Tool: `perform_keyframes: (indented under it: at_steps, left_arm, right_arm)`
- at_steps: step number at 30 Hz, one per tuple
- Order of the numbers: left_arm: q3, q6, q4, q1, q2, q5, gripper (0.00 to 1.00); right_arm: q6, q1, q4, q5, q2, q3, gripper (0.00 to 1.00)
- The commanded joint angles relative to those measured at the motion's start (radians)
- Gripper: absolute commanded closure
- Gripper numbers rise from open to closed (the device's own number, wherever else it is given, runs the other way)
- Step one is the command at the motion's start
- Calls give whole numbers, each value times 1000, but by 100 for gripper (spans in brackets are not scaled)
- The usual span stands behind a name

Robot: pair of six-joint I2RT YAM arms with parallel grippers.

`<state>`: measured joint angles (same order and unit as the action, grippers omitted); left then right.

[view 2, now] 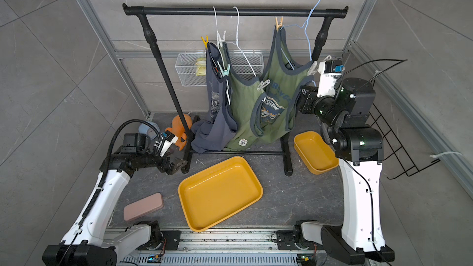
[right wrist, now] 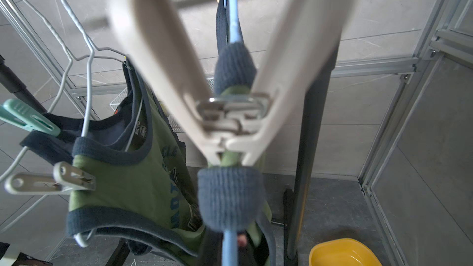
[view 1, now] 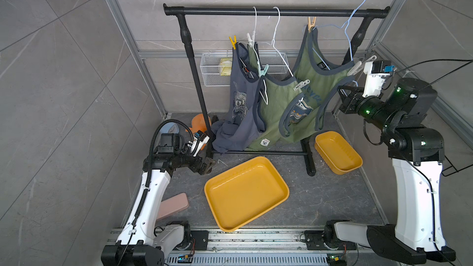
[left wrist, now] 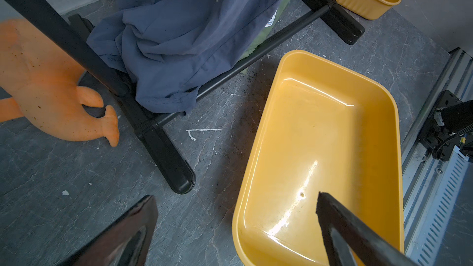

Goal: Remove the clothespins securing tank tops to the hanger
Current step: Pick up the hanger from the clothesline.

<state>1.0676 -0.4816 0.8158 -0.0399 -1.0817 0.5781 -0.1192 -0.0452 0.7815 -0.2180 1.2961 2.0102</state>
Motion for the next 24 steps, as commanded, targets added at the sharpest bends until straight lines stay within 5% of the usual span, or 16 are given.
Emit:
perform_keyframes:
  at_steps: [1, 24]
  left_arm:
    - [37, 9, 5, -5, -1, 17, 0]
    - [102, -2, 34, -35, -5, 9, 0]
  right_arm:
    - [-7, 1, -81, -24, -13, 20, 100]
    - [41, 0, 72, 11, -187, -111, 100]
